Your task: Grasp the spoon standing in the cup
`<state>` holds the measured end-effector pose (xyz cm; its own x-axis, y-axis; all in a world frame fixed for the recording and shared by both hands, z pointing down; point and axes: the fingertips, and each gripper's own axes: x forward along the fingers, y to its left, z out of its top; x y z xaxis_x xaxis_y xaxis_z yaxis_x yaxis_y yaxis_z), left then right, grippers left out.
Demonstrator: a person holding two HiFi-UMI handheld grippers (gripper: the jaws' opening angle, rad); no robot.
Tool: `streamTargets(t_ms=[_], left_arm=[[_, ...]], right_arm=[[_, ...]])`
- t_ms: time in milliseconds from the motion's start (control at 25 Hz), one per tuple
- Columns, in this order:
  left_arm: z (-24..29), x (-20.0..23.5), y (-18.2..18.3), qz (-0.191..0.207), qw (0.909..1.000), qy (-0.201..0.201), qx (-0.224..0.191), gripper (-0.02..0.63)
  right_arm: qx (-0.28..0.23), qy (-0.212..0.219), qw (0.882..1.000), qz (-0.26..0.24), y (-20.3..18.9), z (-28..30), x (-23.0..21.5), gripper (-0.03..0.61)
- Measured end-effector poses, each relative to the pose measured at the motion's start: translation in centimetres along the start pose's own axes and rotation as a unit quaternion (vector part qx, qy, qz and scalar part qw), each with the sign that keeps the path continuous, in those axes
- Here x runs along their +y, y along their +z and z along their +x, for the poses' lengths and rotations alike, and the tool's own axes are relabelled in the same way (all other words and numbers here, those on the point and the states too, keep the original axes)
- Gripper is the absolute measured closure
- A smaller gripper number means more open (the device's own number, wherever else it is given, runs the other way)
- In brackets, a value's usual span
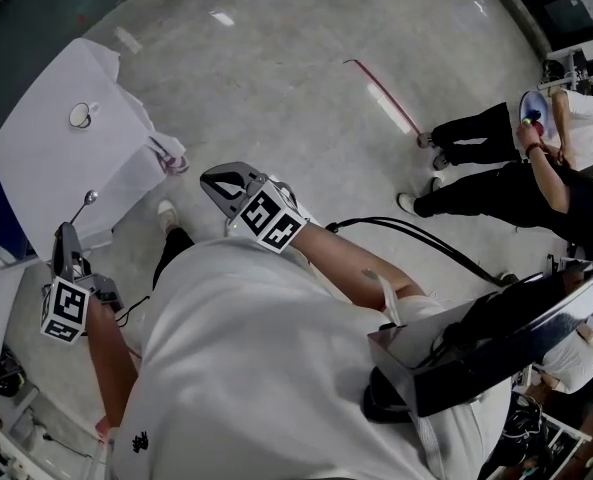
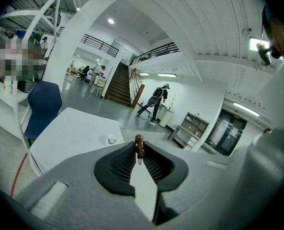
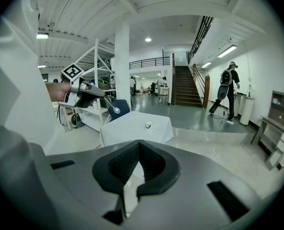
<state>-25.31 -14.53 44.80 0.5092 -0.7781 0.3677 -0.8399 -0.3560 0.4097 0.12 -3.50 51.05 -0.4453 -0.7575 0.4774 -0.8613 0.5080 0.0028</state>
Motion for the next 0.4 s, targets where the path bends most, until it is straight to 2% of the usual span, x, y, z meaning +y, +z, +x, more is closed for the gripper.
streamTargets(t_ms=[400], left_arm=[[2.6,0.7,0.6,0.007,0.9999,-0.007,0.011,0.560]], right_arm=[[0.006,-0.008,1.000,0.006,0.0,1.3,-1.3,0.571]])
